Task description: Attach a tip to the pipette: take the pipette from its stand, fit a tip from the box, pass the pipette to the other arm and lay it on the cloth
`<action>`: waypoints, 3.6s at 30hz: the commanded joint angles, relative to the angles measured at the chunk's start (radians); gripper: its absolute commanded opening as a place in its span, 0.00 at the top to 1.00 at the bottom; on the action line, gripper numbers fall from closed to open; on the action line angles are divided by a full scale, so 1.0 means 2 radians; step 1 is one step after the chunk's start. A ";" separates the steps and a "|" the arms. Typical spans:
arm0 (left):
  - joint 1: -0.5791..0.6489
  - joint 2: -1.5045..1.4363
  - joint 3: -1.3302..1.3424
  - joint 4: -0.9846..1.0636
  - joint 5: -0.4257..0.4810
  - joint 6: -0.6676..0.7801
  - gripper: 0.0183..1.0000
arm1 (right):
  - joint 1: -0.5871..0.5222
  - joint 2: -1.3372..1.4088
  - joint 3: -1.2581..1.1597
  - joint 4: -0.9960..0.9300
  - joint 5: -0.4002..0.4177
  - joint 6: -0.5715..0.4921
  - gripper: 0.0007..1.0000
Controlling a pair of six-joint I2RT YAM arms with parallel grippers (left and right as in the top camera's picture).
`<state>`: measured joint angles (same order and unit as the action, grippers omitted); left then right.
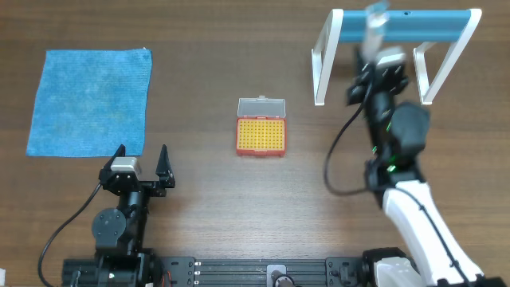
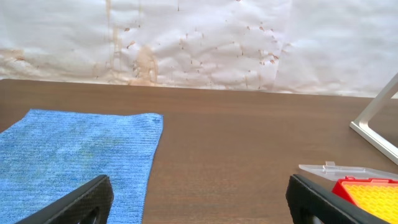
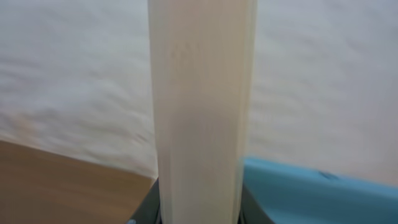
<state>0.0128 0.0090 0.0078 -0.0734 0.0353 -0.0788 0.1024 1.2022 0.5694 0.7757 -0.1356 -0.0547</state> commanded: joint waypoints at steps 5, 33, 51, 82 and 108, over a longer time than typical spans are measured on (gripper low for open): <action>0.003 -0.003 -0.001 -0.002 0.009 0.005 0.10 | 0.135 0.125 -0.134 0.344 -0.086 0.119 0.92; 0.003 -0.003 -0.001 -0.002 0.009 0.005 0.10 | 0.205 0.337 -0.017 0.324 -0.099 0.089 0.92; 0.003 -0.003 -0.001 -0.002 0.009 0.005 0.10 | 0.200 0.337 -0.018 0.318 -0.122 0.075 0.92; 0.003 -0.003 -0.001 -0.002 0.009 0.005 0.10 | 0.201 0.337 -0.044 0.252 -0.137 0.073 0.92; 0.003 -0.003 -0.001 -0.002 0.009 0.005 0.10 | 0.201 0.120 -0.030 0.204 -0.137 0.060 0.92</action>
<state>0.0128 0.0090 0.0078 -0.0734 0.0353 -0.0788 0.5060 1.5417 0.4892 1.2968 -0.4011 0.0692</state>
